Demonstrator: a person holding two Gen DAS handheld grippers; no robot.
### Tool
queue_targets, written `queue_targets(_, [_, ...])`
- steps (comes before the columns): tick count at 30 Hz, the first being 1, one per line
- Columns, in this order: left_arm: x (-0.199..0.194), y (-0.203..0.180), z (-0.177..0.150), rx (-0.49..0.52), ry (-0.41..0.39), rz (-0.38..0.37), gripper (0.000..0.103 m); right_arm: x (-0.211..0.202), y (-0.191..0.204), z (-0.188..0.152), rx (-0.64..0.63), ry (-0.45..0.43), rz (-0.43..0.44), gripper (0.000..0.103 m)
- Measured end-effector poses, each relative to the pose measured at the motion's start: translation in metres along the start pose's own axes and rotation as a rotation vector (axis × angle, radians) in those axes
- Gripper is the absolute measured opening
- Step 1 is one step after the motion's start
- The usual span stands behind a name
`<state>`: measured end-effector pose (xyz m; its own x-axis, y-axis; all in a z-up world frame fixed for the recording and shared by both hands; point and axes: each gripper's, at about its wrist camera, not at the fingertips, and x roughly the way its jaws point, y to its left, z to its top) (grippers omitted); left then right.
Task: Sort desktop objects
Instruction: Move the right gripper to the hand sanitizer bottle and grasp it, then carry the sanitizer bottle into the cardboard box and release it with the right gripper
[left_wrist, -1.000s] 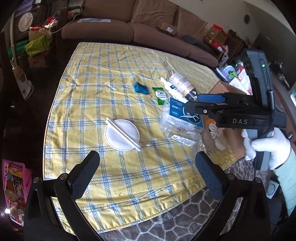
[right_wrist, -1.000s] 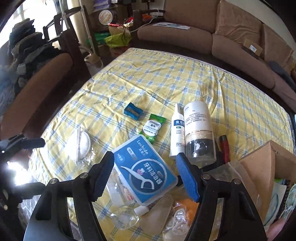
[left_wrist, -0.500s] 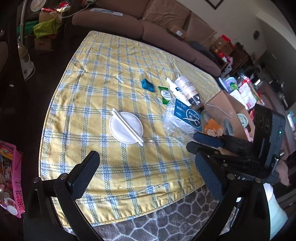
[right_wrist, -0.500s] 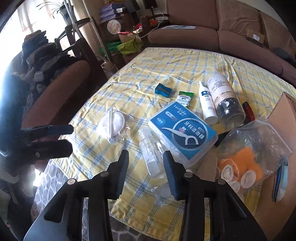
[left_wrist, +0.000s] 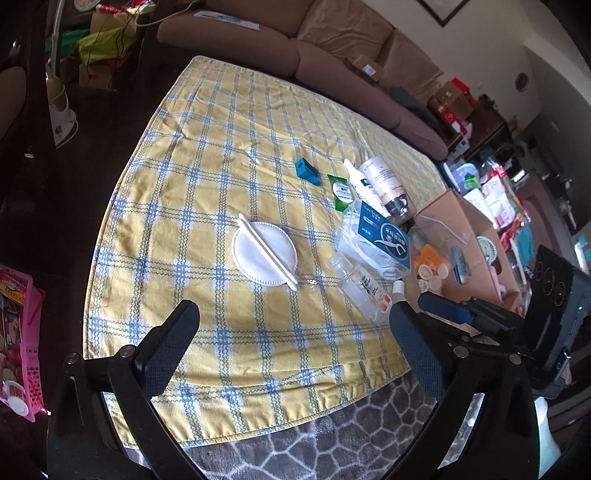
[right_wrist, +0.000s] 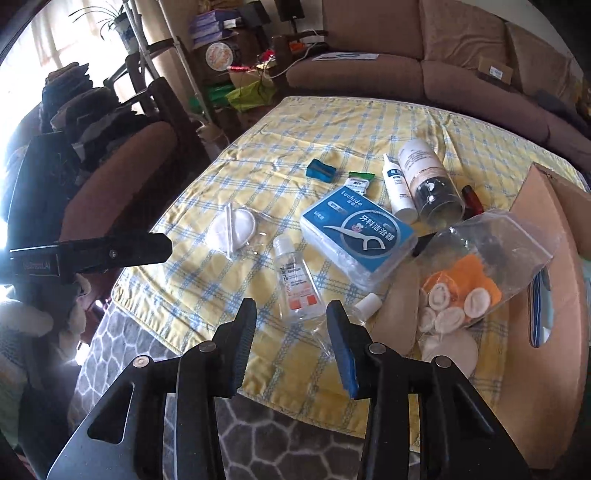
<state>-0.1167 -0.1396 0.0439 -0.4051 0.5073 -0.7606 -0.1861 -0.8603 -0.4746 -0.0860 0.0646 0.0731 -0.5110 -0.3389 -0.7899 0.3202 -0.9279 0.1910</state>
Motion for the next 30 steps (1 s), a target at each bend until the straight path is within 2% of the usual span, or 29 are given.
queue_targets(3, [0.000,-0.001,0.000,-0.008,-0.002,-0.014,0.103,0.014,0.005,0.005,-0.042,0.008,-0.012,0.042])
queue_targets(8, [0.001,0.003,-0.001,-0.033,0.011,-0.041,0.099,0.053,0.007,0.005,-0.113,0.086,-0.067,0.045])
queue_targets(9, [0.002,0.004,-0.001,-0.046,0.015,-0.060,0.092,0.057,0.008,0.004,-0.124,0.087,-0.067,0.042])
queue_targets(10, [0.004,0.005,-0.001,-0.060,0.021,-0.077,0.084,0.058,0.010,0.003,-0.139,0.084,-0.076,0.033])
queue_targets(12, [0.008,0.005,-0.001,-0.083,0.036,-0.111,0.080,0.054,0.011,0.001,-0.145,0.064,-0.067,0.033])
queue_targets(16, [0.018,0.003,-0.005,-0.167,0.067,-0.264,0.080,0.031,0.019,0.001,-0.090,-0.006,-0.006,0.033])
queue_targets(21, [0.043,0.015,-0.021,-0.356,0.154,-0.400,0.080,0.006,0.047,-0.004,-0.089,-0.055,0.044,0.033])
queue_targets(23, [0.049,0.019,-0.028,-0.409,0.186,-0.419,0.076,0.006,0.054,-0.009,-0.085,-0.029,0.039,0.033])
queue_targets(25, [0.051,0.020,-0.030,-0.414,0.194,-0.416,0.067,0.011,0.057,-0.019,-0.078,0.004,0.023,0.033])
queue_targets(30, [0.055,0.020,-0.030,-0.419,0.200,-0.404,0.063,0.036,0.044,-0.044,0.018,0.076,0.021,0.036])
